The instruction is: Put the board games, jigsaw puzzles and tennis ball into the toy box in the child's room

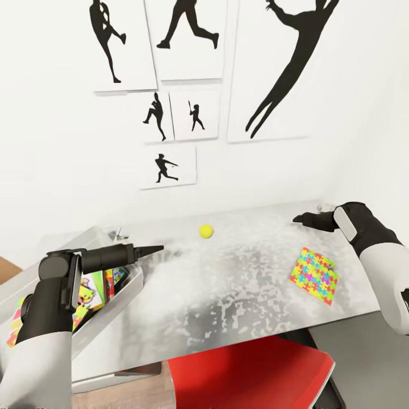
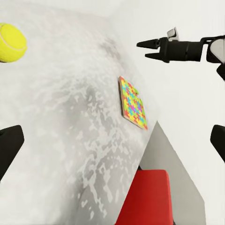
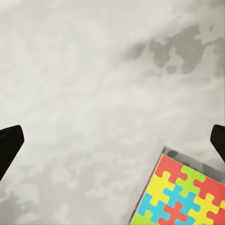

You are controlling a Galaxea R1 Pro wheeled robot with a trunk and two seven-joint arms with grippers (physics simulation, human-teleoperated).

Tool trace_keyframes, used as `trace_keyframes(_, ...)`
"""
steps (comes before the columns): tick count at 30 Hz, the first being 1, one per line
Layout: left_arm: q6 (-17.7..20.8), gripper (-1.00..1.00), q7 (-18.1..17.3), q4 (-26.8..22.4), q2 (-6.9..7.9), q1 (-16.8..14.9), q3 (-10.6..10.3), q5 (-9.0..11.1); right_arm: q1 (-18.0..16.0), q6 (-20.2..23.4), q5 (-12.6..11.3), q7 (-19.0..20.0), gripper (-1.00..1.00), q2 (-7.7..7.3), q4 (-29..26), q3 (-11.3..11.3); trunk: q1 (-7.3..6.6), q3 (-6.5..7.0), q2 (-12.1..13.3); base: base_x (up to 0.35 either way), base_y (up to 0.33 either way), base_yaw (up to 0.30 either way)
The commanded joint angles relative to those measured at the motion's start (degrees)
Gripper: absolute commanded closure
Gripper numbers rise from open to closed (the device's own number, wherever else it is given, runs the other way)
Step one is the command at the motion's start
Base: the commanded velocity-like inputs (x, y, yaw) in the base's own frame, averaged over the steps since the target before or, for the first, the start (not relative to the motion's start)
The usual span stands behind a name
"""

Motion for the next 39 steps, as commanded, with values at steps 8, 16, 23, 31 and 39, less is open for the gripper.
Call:
trace_keyframes(8,0.62,-1.00,-0.59,-2.04,-0.16,-1.94,-0.24,1.65,0.01,0.03,0.39,0.25,-1.00,-0.13,0.16,0.36,0.03,-0.85,-0.11,0.000,0.000,0.000)
trace_keyframes(16,0.69,-1.00,-0.67,-2.50,-0.28,-6.20,-2.96,5.19,0.03,0.00,1.85,0.25,-1.00,-0.13,0.21,0.36,0.03,-1.60,-0.11,0.000,0.000,0.000)
trace_keyframes(23,0.69,-1.00,-0.68,-2.63,-0.47,-8.80,-8.92,5.87,0.13,-0.06,2.18,0.25,-1.00,-0.13,0.23,0.36,0.03,-2.26,-0.11,0.000,0.000,0.000)
trace_keyframes(31,0.66,-1.00,-0.68,-2.62,-0.66,-10.52,-12.90,6.04,0.20,-0.09,2.24,0.25,-1.00,-0.18,0.23,0.36,0.03,-3.01,-0.11,0.000,0.000,0.000)
trace_keyframes(39,0.63,-1.00,-0.68,-2.64,-0.62,-10.83,-13.66,6.09,0.21,-0.10,2.25,0.25,-1.00,-0.73,0.23,0.36,0.03,-3.76,-0.11,0.000,0.000,0.000)
